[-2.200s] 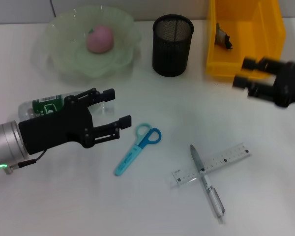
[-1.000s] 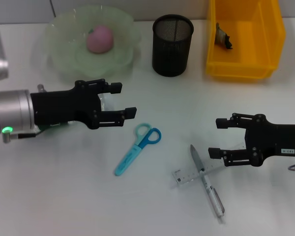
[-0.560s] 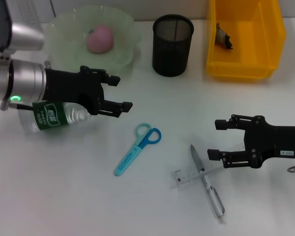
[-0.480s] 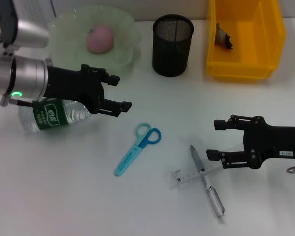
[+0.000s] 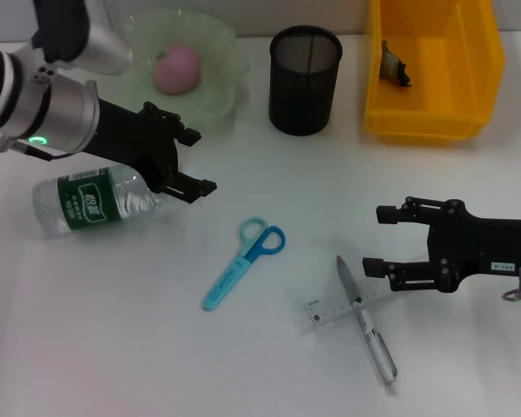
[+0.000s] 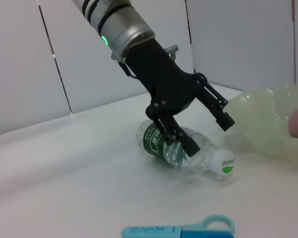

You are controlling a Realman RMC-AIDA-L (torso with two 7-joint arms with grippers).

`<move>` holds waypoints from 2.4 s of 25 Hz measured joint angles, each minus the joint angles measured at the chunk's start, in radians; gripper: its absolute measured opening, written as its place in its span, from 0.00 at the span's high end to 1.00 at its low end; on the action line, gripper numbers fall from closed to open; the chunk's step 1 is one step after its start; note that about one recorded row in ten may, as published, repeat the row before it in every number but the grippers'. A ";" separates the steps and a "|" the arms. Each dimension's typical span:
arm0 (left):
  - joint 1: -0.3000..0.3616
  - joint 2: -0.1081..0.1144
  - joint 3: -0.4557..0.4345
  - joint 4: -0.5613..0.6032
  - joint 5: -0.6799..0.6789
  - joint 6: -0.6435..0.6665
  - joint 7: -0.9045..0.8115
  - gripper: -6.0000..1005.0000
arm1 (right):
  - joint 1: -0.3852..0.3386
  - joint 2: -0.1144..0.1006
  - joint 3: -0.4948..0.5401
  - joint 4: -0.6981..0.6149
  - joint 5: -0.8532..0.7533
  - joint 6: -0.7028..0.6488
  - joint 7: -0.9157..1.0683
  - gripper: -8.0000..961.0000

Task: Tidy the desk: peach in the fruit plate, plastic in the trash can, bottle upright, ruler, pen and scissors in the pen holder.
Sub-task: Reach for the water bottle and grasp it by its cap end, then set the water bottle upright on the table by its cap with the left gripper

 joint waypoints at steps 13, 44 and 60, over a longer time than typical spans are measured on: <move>-0.032 -0.003 0.206 0.008 0.141 -0.104 -0.153 0.36 | -0.005 0.001 0.000 0.001 0.003 -0.001 0.000 0.13; -0.032 -0.008 0.347 -0.011 0.228 -0.202 -0.221 0.37 | -0.006 0.002 0.001 0.012 0.002 0.000 0.000 0.13; -0.030 -0.008 0.382 0.046 0.245 -0.165 -0.256 0.55 | -0.006 0.001 0.004 0.012 0.003 0.000 0.001 0.13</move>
